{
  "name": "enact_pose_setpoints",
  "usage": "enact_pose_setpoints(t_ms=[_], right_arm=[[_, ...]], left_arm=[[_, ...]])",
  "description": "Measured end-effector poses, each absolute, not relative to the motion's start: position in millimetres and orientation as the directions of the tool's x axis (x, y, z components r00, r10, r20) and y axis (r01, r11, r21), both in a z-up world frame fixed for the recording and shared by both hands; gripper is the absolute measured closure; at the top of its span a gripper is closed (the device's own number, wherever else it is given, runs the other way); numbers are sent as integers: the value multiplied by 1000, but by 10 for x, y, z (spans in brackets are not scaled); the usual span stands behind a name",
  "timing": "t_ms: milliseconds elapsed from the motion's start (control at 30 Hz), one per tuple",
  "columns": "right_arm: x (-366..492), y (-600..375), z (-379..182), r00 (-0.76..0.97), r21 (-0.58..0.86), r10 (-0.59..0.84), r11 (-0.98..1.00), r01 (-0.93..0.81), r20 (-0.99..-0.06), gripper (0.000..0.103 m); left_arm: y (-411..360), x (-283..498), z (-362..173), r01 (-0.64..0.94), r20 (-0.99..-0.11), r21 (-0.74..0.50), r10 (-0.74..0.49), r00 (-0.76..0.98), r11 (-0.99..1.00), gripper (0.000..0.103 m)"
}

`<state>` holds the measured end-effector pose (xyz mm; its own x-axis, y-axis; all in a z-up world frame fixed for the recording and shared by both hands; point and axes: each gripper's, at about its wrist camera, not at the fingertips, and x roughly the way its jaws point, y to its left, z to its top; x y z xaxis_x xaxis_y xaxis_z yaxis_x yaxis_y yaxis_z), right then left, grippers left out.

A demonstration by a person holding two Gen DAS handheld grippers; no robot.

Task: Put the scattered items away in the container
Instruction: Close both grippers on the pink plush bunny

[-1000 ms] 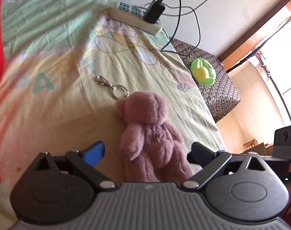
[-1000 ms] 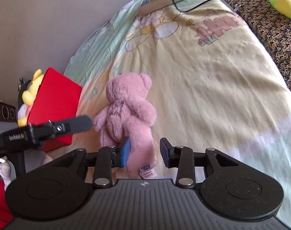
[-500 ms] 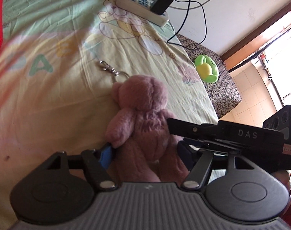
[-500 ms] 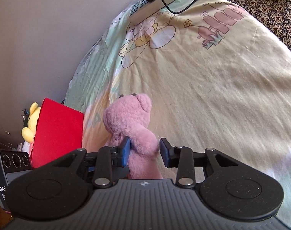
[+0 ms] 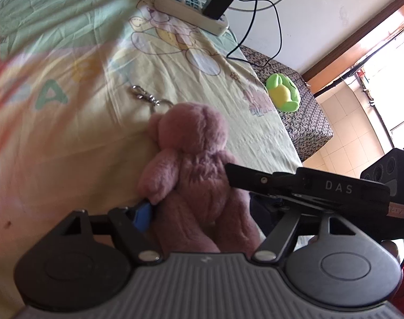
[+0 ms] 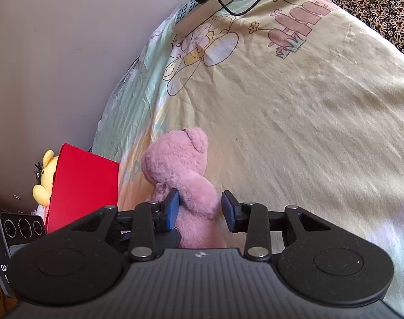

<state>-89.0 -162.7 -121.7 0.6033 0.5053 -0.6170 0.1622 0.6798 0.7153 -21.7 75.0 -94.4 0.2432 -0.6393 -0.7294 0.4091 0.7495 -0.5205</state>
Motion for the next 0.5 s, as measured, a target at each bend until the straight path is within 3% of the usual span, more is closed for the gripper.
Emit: enact_pose_setpoints(t_ms=[133, 167, 333, 500], right_arm=[[-936, -1588, -1220, 616, 709, 494, 688, 154, -613, 66], [-931, -1583, -1218, 614, 712, 499, 686, 150, -611, 71], [-927, -1565, -1220, 613, 722, 509, 675, 151, -604, 70], [-921, -1542, -1202, 617, 717, 502, 680, 151, -606, 68]], left_arm=[[753, -233, -922, 421, -749, -480, -610, 260, 769, 39], [748, -239, -917, 426, -750, -475, -608, 261, 770, 39], [815, -201, -942, 403, -735, -519, -634, 240, 754, 39], [759, -235, -934, 431, -737, -507, -635, 233, 746, 33]])
